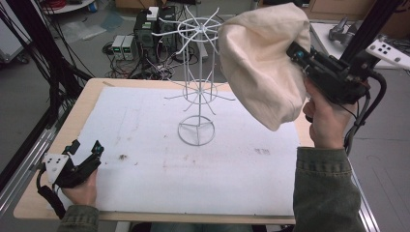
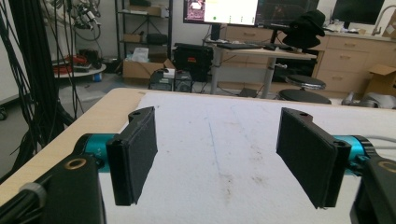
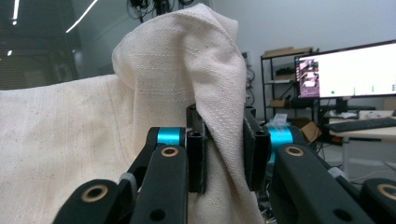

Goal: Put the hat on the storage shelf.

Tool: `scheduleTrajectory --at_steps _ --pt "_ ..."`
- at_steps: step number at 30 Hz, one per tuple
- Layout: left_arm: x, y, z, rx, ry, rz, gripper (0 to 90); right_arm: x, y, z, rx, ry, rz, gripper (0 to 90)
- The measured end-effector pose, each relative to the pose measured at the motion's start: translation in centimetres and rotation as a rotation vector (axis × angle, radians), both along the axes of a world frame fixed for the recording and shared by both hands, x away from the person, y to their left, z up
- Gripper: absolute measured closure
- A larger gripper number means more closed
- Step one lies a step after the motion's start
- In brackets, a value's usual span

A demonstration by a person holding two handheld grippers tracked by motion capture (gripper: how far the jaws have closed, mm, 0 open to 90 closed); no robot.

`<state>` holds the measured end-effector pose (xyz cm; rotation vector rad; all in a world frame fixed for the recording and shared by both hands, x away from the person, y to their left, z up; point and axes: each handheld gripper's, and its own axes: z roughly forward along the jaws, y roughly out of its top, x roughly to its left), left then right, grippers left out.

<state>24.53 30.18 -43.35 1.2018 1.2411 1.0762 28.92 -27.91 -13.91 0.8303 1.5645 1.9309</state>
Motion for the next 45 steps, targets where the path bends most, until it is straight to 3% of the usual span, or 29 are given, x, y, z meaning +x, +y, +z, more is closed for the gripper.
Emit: scheduleTrajectory --at_steps 8,14,26,29,41,45 --pt "0.0 0.1 0.0 -0.001 -0.001 0.001 29.0 1.0 0.7 2.0 0.048 -0.015 -0.029 75.6" --pt "0.0 0.1 0.0 0.0 -0.001 -0.001 29.0 1.4 1.0 3.0 0.073 -0.012 -0.004 75.1" --pt "0.0 0.1 0.0 -0.006 -0.003 -0.001 29.0 2.8 2.7 4.8 0.077 -0.03 -0.047 74.2" --pt "-0.1 0.2 0.0 -0.01 -0.003 -0.003 29.0 3.3 3.0 4.3 0.1 -0.026 -0.076 74.2" --pt "-0.1 -0.1 0.1 -0.002 -0.011 -0.003 28.8 4.7 2.9 0.5 0.123 -0.011 -0.092 74.0" --pt "-0.2 0.0 0.1 -0.001 -0.011 -0.002 28.8 4.9 2.9 -0.9 0.17 -0.001 -0.088 73.8"
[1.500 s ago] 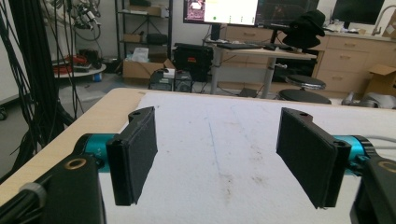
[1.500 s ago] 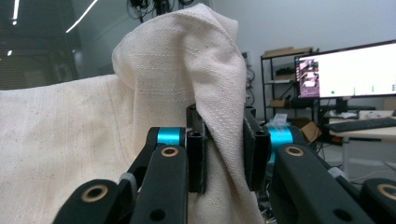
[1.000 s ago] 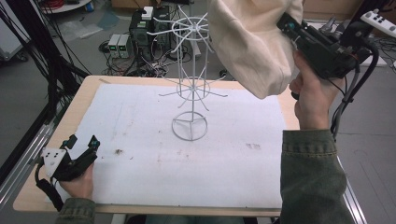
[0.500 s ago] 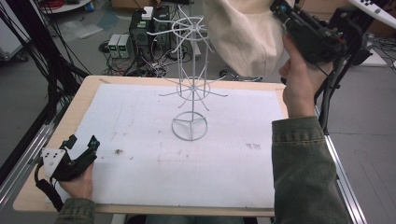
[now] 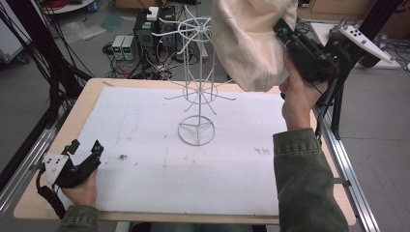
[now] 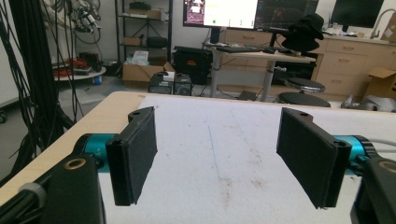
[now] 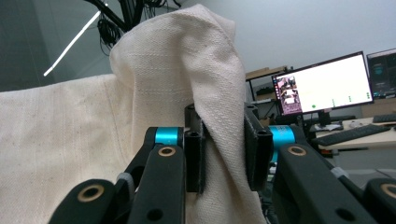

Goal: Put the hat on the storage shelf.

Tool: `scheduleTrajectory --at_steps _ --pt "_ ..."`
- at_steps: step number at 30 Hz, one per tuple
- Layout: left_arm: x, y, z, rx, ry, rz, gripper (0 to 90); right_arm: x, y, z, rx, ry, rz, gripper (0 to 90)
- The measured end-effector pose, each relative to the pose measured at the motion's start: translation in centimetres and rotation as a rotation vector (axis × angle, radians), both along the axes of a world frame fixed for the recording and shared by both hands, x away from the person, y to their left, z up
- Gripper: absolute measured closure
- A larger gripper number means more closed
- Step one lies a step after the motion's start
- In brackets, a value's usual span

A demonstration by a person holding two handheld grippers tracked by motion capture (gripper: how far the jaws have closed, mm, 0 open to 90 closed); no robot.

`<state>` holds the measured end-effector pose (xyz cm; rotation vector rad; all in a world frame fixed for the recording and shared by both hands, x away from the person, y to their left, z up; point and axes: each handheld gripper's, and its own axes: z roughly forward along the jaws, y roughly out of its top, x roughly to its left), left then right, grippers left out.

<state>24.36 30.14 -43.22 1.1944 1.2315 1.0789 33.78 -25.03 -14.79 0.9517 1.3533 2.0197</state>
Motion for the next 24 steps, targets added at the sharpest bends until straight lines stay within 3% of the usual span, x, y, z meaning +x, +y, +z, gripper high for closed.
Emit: scheduleTrajectory --at_steps 6,13,19,24 --pt "0.0 0.1 0.0 0.001 0.002 0.003 28.8 -0.1 0.1 -1.5 -0.005 -0.011 0.021 73.5" --pt "0.0 -0.2 0.1 0.013 -0.002 -0.002 28.8 -0.1 -0.5 -3.7 -0.016 0.025 0.03 72.7" --pt "-0.1 -0.3 0.1 0.01 -0.002 -0.003 28.8 0.0 -1.5 -5.6 0.007 0.05 0.052 71.7" --pt "-0.1 -0.3 0.1 0.015 0.001 -0.008 28.8 -0.1 -1.6 -6.8 -0.023 0.057 0.08 71.2"
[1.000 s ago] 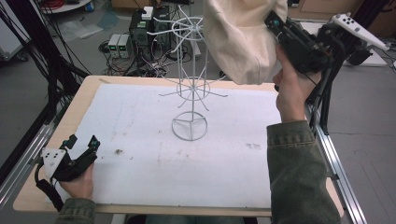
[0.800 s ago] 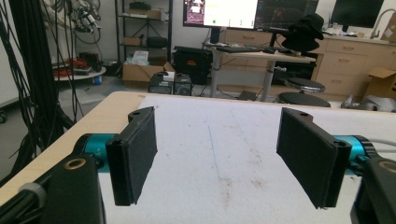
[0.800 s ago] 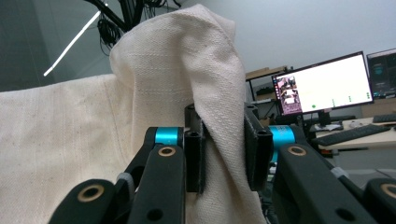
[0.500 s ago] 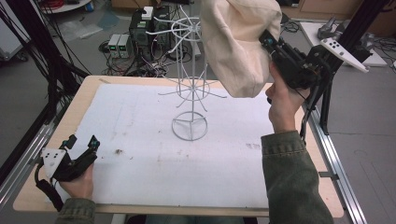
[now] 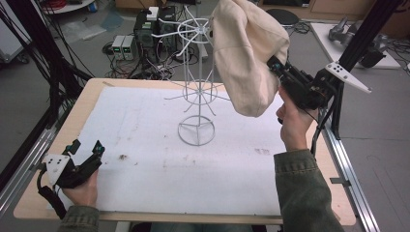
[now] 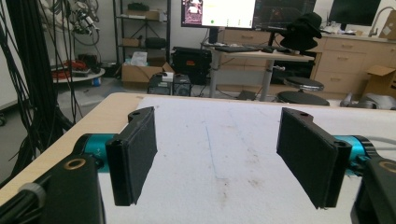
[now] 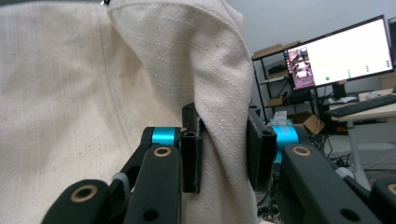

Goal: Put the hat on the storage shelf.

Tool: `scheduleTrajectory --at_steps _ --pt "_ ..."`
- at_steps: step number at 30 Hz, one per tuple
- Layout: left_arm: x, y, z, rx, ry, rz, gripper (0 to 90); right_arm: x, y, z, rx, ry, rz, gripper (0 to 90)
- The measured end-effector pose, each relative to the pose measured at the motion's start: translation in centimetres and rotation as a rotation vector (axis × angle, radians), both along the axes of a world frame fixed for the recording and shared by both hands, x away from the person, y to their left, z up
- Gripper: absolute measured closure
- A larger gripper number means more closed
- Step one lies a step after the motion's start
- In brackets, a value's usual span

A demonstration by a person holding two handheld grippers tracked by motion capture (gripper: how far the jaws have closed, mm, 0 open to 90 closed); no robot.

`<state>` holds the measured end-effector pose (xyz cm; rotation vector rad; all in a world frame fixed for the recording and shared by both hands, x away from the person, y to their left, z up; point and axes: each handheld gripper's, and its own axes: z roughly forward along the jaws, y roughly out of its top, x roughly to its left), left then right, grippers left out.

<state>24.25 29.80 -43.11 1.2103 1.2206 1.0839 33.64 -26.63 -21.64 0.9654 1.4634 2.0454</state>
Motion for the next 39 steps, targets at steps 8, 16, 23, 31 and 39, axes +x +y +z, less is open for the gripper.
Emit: scheduleTrajectory --at_steps 8,16,23,31,39 --pt "0.0 0.0 0.0 -0.003 0.0 0.001 28.8 0.5 0.5 -1.7 -0.088 0.044 0.042 70.6" --pt "0.0 0.1 -0.1 -0.007 -0.001 0.002 28.8 1.5 0.4 -3.8 -0.156 0.129 0.06 69.7" --pt "0.0 0.0 0.0 -0.004 -0.002 0.001 28.8 1.5 0.0 -4.6 -0.178 0.158 0.05 52.3" --pt "0.0 0.0 0.0 -0.011 -0.005 0.002 28.7 1.1 -0.3 -4.5 -0.205 0.167 0.017 38.6" --pt "0.0 0.2 0.0 -0.015 -0.004 0.006 28.8 0.5 -0.1 -4.7 -0.224 0.152 -0.035 28.5"
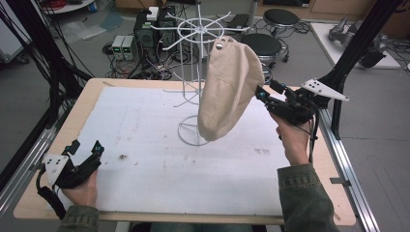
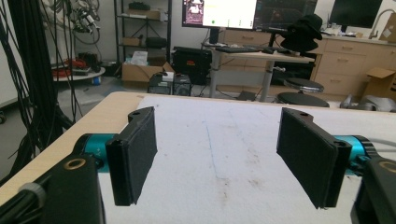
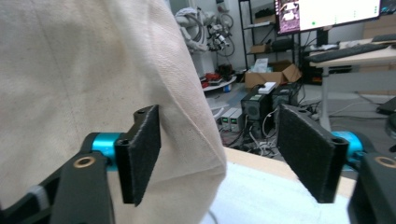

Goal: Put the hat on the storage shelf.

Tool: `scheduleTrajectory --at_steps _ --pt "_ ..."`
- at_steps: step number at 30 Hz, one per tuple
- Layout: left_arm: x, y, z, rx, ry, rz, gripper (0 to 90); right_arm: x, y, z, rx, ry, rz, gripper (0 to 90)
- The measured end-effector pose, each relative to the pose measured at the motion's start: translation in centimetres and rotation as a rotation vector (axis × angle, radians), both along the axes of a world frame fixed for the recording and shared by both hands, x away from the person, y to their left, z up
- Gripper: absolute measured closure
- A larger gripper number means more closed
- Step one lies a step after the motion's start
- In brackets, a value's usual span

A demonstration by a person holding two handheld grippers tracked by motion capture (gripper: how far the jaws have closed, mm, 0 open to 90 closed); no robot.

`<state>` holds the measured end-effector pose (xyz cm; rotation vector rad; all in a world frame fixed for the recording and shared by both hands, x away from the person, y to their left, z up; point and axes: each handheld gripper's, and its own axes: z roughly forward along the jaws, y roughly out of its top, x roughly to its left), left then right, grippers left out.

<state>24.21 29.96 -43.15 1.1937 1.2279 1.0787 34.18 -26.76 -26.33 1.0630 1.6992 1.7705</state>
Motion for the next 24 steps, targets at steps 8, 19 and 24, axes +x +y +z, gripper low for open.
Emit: scheduleTrajectory --at_steps 8,19,24 --pt "0.0 0.0 0.0 0.005 0.002 -0.001 28.8 -1.6 0.6 -0.7 -0.073 -0.088 -0.151 15.7" --pt "-0.1 0.0 0.0 0.0 -0.004 0.004 28.7 -1.9 0.2 -2.0 -0.05 -0.057 -0.169 10.5" --pt "0.0 0.0 0.0 0.0 -0.002 0.002 28.7 -2.8 -0.3 -4.4 -0.066 -0.026 -0.242 10.4"
